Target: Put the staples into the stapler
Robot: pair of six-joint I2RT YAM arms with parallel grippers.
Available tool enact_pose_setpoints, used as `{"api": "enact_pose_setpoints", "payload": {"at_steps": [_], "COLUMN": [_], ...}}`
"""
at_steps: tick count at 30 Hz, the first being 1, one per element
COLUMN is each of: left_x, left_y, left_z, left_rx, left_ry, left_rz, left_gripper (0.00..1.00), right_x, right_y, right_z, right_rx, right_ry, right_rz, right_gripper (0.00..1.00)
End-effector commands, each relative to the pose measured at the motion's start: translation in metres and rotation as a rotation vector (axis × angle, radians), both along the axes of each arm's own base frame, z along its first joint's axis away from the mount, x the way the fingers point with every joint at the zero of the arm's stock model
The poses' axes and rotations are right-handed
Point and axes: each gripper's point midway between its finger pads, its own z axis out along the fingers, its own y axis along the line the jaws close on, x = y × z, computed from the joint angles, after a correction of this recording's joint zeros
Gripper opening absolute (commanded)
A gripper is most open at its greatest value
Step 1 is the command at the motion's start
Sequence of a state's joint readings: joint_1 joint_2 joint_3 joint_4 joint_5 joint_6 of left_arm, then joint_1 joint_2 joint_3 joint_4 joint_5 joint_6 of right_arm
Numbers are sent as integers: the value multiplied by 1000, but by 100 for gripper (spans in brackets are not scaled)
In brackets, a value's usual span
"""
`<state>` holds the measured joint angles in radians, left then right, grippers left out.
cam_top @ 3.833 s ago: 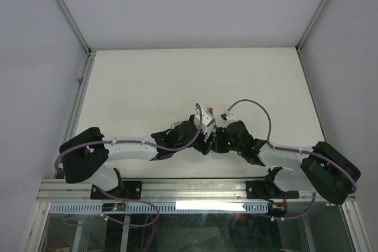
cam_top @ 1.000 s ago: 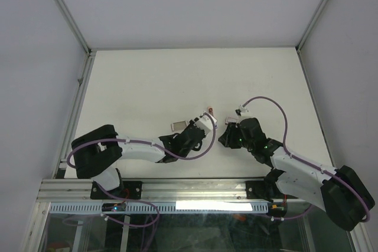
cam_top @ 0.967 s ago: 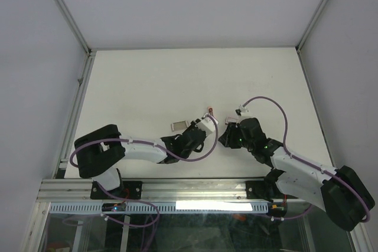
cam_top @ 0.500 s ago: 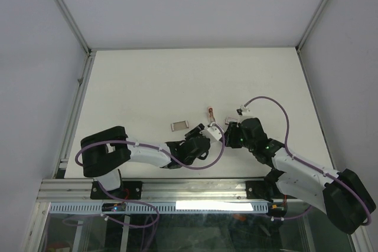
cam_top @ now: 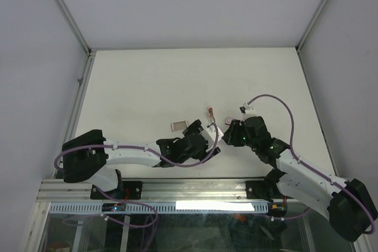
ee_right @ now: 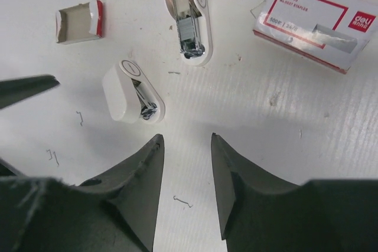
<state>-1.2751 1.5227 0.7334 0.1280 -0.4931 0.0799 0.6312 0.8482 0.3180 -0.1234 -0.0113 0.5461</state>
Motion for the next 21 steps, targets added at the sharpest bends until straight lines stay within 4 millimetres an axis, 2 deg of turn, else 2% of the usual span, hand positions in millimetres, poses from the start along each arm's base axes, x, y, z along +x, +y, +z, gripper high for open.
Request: {"api": "enact_pose_setpoints", "payload": {"at_steps": [1, 4, 9, 11, 14, 17, 21], "left_x": [-20, -7, 28, 35, 43, 48, 44], "left_y": [-24, -23, -27, -31, -32, -30, -34], "left_z": [21, 19, 31, 31, 24, 8, -5], "left_rx": [-119, -174, -302, -322, -335, -315, -313], "left_ry": [152, 223, 246, 273, 319, 371, 437], "left_rz": [-141, -163, -187, -214, -242, -233, -250], "left_gripper": [99, 99, 99, 99, 99, 98, 97], "right_x": [16, 17, 18, 17, 16, 16, 16], "right_y": [5, 6, 6, 6, 5, 5, 3], "right_z": [39, 43, 45, 44, 45, 46, 46], "right_rx": [34, 40, 50, 56, 67, 80, 85], "right_ry": [-91, -91, -85, -81, -80, -81, -80], "right_rz": [-7, -1, 5, 8, 5, 0, -1], "right_gripper": [41, 42, 43, 43, 44, 45, 46]}}
